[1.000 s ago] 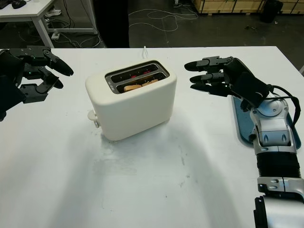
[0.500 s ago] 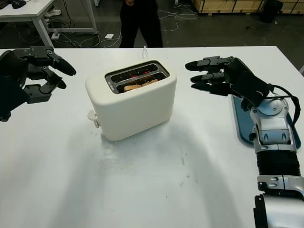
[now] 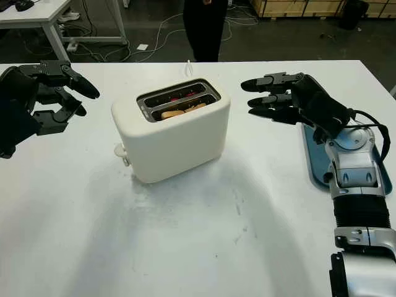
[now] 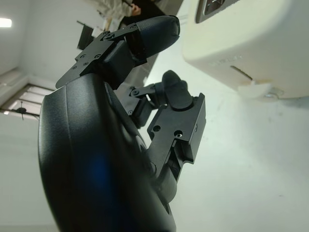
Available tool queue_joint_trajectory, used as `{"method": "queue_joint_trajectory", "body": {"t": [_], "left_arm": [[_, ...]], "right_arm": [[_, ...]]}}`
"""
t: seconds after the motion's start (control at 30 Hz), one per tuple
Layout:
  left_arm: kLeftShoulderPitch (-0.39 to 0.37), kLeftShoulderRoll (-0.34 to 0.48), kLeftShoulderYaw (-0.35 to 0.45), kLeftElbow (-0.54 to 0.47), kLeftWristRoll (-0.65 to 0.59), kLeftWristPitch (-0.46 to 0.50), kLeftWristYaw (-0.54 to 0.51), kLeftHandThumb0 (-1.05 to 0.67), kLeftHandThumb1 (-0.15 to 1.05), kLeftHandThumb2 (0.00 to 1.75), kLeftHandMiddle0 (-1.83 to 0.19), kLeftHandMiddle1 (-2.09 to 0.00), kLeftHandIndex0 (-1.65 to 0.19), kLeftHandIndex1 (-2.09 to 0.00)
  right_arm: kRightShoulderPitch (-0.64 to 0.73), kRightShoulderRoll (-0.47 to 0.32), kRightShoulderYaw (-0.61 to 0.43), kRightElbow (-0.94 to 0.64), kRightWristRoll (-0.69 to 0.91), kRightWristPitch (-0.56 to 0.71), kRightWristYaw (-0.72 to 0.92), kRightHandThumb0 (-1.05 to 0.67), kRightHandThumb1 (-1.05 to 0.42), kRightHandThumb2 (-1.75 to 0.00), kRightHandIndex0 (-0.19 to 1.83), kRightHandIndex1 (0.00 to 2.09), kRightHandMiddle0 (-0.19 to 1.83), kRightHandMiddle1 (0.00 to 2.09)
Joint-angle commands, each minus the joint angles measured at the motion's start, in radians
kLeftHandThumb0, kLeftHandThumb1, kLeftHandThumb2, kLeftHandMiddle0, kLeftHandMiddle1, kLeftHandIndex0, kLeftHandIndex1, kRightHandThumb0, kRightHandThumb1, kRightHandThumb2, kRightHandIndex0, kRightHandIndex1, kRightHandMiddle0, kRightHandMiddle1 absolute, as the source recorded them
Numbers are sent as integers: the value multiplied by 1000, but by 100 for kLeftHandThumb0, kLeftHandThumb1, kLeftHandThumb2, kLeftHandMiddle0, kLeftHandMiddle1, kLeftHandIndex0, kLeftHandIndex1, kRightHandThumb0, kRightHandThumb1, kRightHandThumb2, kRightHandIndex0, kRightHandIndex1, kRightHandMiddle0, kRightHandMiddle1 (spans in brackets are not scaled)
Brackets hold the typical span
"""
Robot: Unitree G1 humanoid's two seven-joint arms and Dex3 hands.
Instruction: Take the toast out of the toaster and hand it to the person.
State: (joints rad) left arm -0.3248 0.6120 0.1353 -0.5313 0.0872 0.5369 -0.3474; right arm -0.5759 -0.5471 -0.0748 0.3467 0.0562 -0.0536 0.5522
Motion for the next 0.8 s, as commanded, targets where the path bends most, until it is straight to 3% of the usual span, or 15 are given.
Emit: {"method": "queue_joint_trajectory", "body": {"t": [0.0, 0.3, 0.57, 0.77], "left_arm": [[-15, 8, -6, 8, 9, -5, -3, 36, 73, 63, -68, -128, -64, -106], [-13, 9, -7, 35, 8, -35, -8, 35, 72, 61, -70, -128, -66, -107], [-9, 11, -2, 58, 5, -78, -12, 31, 61, 75, -76, -124, -71, -105], [-14, 9, -8, 52, 14, -58, -10, 31, 58, 81, -76, -123, -71, -104]], "right_arm": [[-15, 3, 2, -5, -1, -5, -2, -57, -82, 0, 88, 0, 81, 0], [-18, 7, 1, 28, 3, -28, 1, -55, -81, 0, 89, 1, 80, 0], [-21, 9, 3, 48, 0, -49, -1, -55, -81, 0, 88, 0, 80, 0], [-17, 7, 6, 41, -7, -46, -5, -56, -81, 0, 89, 1, 80, 0]]}}
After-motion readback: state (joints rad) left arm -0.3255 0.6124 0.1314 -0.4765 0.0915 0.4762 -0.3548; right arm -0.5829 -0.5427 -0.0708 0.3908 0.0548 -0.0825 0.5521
